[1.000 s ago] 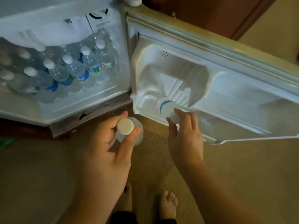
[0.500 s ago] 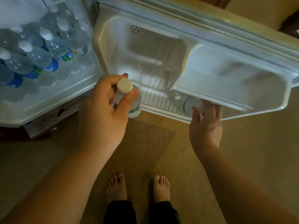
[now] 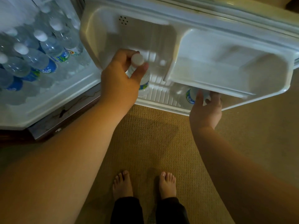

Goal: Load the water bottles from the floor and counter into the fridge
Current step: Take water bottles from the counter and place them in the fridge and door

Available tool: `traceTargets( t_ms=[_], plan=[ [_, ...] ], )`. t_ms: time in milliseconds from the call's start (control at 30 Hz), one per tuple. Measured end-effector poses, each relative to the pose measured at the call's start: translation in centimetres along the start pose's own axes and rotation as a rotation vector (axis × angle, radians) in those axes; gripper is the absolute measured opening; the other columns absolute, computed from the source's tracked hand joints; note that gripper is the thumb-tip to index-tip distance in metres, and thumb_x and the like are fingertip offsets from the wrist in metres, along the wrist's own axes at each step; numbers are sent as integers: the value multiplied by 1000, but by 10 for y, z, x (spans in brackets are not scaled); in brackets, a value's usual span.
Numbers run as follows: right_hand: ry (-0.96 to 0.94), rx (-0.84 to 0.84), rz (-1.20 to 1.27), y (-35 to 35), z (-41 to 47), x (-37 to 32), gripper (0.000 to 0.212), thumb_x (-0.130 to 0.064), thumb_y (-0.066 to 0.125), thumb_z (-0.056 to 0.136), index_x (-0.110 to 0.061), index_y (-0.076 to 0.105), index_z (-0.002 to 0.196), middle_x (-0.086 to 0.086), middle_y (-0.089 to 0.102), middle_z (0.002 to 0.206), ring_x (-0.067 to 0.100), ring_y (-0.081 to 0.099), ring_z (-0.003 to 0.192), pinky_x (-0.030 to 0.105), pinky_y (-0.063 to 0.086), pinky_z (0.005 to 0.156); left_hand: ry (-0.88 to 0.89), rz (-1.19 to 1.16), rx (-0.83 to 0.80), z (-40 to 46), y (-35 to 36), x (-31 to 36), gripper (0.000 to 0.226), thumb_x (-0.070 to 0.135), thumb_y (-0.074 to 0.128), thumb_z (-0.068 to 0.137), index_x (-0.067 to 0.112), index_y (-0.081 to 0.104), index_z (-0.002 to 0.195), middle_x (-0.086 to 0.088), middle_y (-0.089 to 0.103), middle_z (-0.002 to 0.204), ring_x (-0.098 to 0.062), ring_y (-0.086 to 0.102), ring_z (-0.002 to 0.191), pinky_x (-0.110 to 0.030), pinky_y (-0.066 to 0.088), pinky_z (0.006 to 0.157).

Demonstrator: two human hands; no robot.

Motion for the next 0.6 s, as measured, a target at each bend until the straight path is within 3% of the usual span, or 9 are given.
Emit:
traceTargets(
  t_ms=[33, 67, 133, 167, 200, 233, 300, 467, 600],
  plan=[
    [2, -7, -1, 0, 0, 1, 41, -46, 58, 100, -19, 59, 131, -3, 60, 133, 19, 61, 116, 29, 43, 90, 12, -59, -95, -1, 72, -41, 58, 19, 15, 99, 28, 11, 156, -5, 16, 168, -26, 15, 153, -45, 12, 122],
    [5, -15, -6, -1, 1, 3, 41, -47, 58, 100, -19, 59, 129, -3, 61, 131, 19, 62, 114, 30, 43, 89, 35, -95, -153, -5, 85, -41, 57, 18, 18, 100, 28, 12, 155, -5, 17, 168, -26, 15, 153, -44, 12, 122],
    [13, -36, -11, -3, 1, 5, 42, -49, 58, 100, -20, 58, 130, -4, 61, 131, 18, 62, 113, 34, 48, 90, 99, -274, -111, -10, -31, 80, 49, 21, 24, 101, 27, 25, 150, -2, 29, 163, -14, 24, 150, -35, 16, 123],
    [17, -49, -13, -4, 1, 5, 43, -49, 58, 99, -20, 57, 131, -5, 60, 132, 18, 62, 113, 36, 50, 92, 109, -460, -71, -15, -101, 154, 37, 23, 34, 103, 28, 41, 139, 5, 46, 151, 1, 36, 141, -21, 24, 118],
    [21, -62, -16, -5, 1, 6, 44, -48, 59, 99, -19, 56, 132, -5, 60, 133, 17, 63, 114, 38, 52, 94, 220, -495, 8, -19, -170, 224, 23, 24, 50, 101, 31, 55, 122, 14, 60, 131, 13, 47, 124, -8, 32, 106],
    [24, -75, -16, -6, 1, 7, 44, -47, 59, 99, -19, 56, 133, -5, 60, 134, 18, 64, 114, 39, 53, 95, 267, -587, 221, -20, -234, 264, 18, 24, 67, 95, 31, 63, 111, 18, 66, 115, 12, 56, 111, -5, 40, 95],
    [30, -92, -12, -7, 1, 7, 45, -45, 61, 99, -17, 55, 133, -4, 61, 134, 18, 65, 113, 40, 54, 95, 345, -670, 354, -44, -301, 304, 26, 29, 79, 87, 28, 70, 111, 18, 70, 111, 0, 62, 109, -17, 47, 95],
    [76, -133, 18, -15, 3, 4, 47, -43, 63, 99, -17, 54, 137, -6, 61, 134, 8, 58, 107, 29, 45, 88, 308, -629, 359, -40, -273, 298, 40, 38, 77, 88, 30, 71, 126, 12, 69, 127, -10, 61, 118, -28, 48, 103],
    [107, -189, 64, -19, 2, 4, 43, -39, 61, 101, -22, 52, 140, -12, 54, 113, 5, 50, 98, 26, 41, 85, 299, -600, 350, -44, -265, 321, 39, 43, 77, 86, 27, 73, 122, 10, 72, 121, -10, 63, 112, -31, 51, 99]
  ],
)
Point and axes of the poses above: each hand's wrist, its own z-axis towards the middle knuckle, its own y-axis out of the palm, x = y × z, the point moved 4 cm from there along z, towards the middle knuckle
